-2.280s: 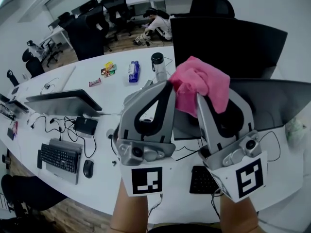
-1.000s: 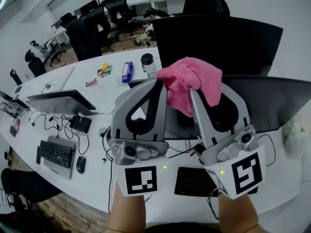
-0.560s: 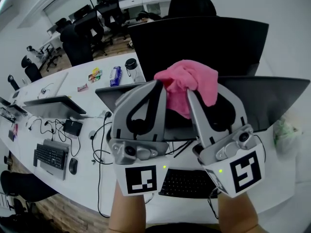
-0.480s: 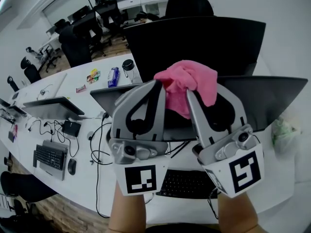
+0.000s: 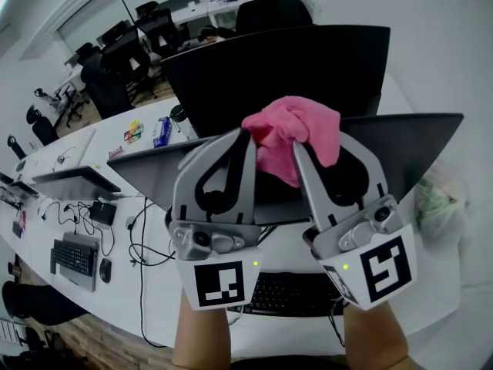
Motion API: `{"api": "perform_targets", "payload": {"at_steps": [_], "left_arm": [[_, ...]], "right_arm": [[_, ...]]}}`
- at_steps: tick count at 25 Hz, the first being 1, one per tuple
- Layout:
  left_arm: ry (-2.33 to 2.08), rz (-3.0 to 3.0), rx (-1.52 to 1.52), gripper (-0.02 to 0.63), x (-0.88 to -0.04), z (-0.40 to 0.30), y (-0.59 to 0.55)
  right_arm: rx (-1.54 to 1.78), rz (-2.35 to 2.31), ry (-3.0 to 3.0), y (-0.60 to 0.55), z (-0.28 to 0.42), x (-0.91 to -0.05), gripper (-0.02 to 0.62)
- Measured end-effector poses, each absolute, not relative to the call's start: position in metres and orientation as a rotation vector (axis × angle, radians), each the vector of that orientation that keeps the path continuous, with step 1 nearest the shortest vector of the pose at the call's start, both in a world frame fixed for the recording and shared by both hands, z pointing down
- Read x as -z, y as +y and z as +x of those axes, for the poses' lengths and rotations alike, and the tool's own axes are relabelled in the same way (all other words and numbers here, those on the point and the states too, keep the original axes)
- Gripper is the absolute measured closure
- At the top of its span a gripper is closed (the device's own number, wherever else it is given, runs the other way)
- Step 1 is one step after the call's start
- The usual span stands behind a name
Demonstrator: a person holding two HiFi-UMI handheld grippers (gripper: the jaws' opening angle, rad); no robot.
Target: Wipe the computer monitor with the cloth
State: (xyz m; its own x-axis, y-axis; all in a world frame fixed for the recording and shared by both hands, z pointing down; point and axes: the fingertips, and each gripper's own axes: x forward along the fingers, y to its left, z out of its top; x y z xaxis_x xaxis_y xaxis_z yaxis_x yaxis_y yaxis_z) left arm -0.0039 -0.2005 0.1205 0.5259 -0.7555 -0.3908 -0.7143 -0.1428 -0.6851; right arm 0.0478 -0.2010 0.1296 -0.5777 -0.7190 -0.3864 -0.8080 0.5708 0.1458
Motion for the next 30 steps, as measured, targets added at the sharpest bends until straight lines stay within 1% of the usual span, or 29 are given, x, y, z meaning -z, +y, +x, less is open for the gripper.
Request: {"api": "perform_targets", "payload": {"at_steps": [30], "left_arm": [[1.189, -1.939, 0.108, 0.600, -0.126, 0.136, -0.205]], "right_arm": [[-0.483, -1.347, 2.517, -0.204, 0.186, -0.134, 0.531]]}}
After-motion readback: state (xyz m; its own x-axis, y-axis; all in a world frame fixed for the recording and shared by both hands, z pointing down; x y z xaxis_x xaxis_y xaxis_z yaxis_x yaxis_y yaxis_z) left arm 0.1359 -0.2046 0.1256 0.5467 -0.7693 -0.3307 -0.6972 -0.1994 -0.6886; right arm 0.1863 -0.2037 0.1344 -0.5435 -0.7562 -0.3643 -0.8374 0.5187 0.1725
